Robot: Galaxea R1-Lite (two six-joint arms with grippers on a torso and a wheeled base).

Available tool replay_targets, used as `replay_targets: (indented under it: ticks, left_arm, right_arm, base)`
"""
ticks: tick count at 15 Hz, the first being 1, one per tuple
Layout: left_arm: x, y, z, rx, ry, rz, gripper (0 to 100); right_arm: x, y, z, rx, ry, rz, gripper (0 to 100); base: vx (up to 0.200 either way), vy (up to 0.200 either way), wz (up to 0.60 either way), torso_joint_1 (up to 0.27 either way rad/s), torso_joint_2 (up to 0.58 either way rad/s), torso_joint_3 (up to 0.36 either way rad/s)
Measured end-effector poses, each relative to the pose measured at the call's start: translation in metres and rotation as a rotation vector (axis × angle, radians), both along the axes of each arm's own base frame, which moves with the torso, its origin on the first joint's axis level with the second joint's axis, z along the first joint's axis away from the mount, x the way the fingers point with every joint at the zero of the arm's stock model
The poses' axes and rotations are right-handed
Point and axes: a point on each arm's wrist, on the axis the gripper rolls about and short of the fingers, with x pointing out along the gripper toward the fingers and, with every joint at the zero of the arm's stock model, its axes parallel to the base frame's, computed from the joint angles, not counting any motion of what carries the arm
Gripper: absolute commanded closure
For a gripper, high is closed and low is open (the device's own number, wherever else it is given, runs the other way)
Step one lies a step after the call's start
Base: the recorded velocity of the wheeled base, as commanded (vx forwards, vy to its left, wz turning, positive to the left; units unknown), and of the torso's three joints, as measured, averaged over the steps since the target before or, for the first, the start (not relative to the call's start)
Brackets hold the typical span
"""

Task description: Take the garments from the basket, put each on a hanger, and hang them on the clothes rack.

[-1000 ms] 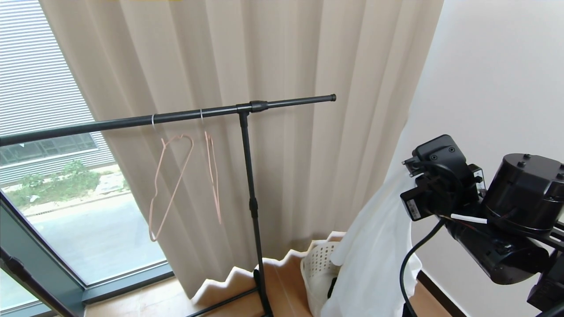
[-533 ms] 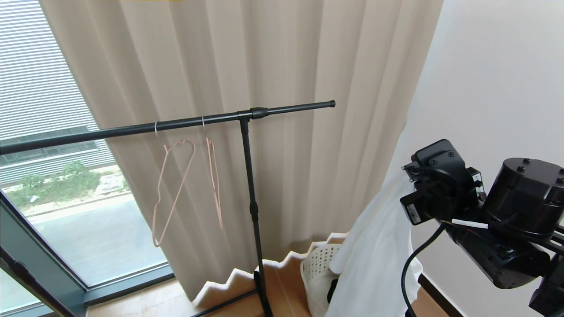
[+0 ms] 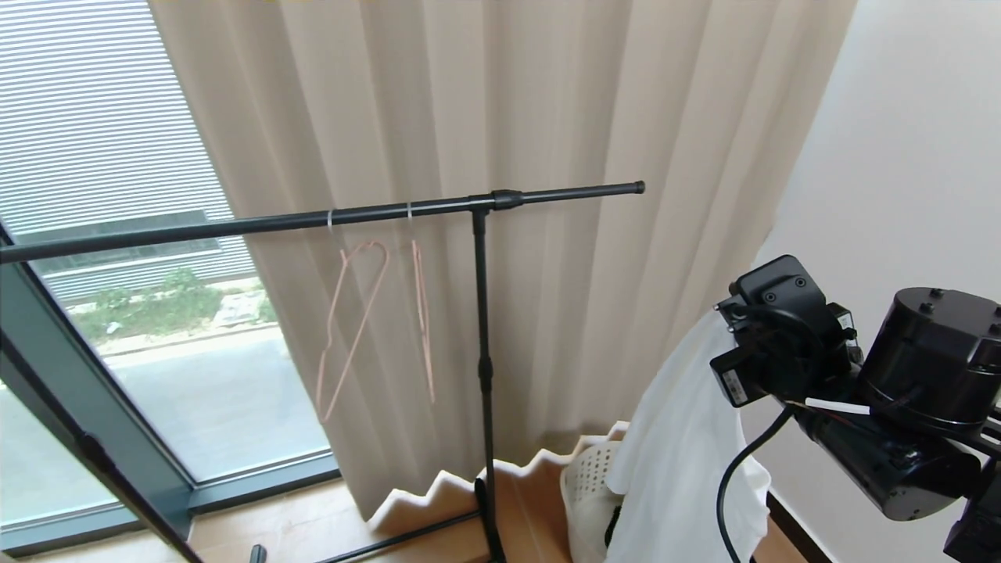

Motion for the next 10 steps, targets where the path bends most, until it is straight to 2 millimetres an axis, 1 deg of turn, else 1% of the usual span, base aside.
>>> replay_targets:
  ticks: [3, 10]
  left_arm:
    - [0.0000, 0.0000, 0.0000, 0.000, 0.000, 0.000, 0]
    - [0.0000, 0.0000, 0.0000, 0.000, 0.000, 0.000, 0]
  right_arm:
    - [0.0000, 0.0000, 0.0000, 0.001, -0.001, 0.001, 100]
    - [-0.0001, 0.0000, 0.0000, 0.001, -0.001, 0.002, 100]
  base:
    - [0.000, 0.000, 0.60, 0.004, 0.00, 0.004]
    - [0.000, 0.000, 0.00, 0.000, 0.00, 0.000]
